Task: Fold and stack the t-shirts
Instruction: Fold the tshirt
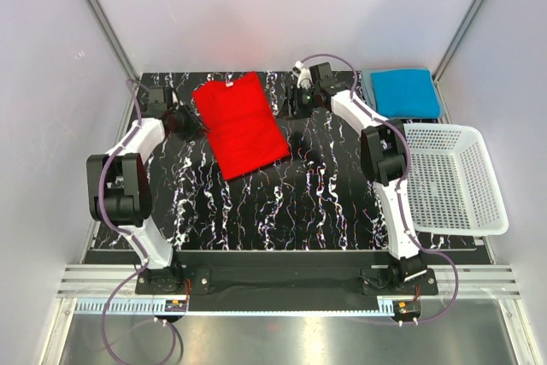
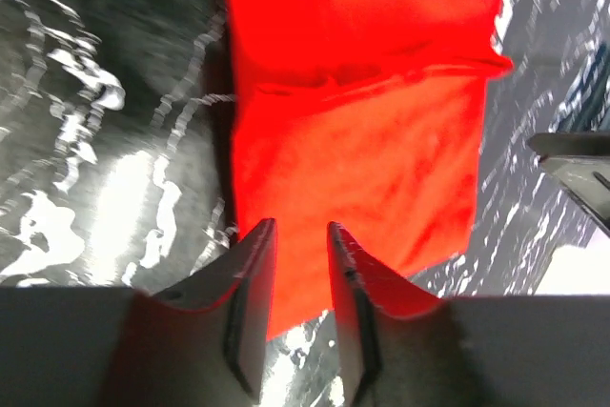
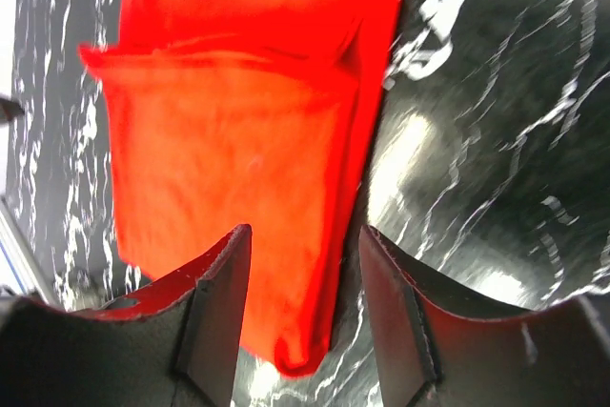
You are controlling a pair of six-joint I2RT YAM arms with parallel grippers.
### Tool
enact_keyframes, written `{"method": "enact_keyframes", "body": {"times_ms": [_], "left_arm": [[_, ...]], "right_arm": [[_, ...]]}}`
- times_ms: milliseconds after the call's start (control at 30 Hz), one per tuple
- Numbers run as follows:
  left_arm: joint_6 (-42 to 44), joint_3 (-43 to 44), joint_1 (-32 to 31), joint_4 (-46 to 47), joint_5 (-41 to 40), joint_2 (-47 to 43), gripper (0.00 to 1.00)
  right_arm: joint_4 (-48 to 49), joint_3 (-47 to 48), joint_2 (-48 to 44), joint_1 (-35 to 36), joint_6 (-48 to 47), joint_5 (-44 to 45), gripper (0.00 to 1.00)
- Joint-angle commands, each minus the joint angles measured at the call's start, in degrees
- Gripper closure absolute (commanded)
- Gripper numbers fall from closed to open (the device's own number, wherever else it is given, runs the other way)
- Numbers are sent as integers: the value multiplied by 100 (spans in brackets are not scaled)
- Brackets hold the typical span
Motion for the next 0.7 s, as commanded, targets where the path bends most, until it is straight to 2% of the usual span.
{"method": "enact_keyframes", "body": {"times_ms": [0, 100, 200, 467, 567, 600, 667], "left_arm": [[132, -93, -123, 266, 6, -115, 69], [70, -93, -123, 415, 156, 306, 71], [122, 310, -123, 416, 148, 886, 73], [500, 2384, 9, -321, 174, 2345, 72], [527, 2886, 71, -955, -36, 2557, 69], [510, 2895, 97, -1017, -89, 2505, 67], [536, 2738, 106, -982, -142, 2242, 61]], "right_arm": [[-177, -421, -541, 47, -465, -454, 43], [-239, -833, -638, 47, -606, -384, 43], [-204, -1212, -691, 73, -659, -340, 43], [156, -2074, -946, 214, -581, -366, 48], [359, -2469, -1174, 214, -475, -296, 58], [429, -2636, -1296, 214, -440, -235, 66], [587, -2821, -1411, 214, -352, -164, 69]]}}
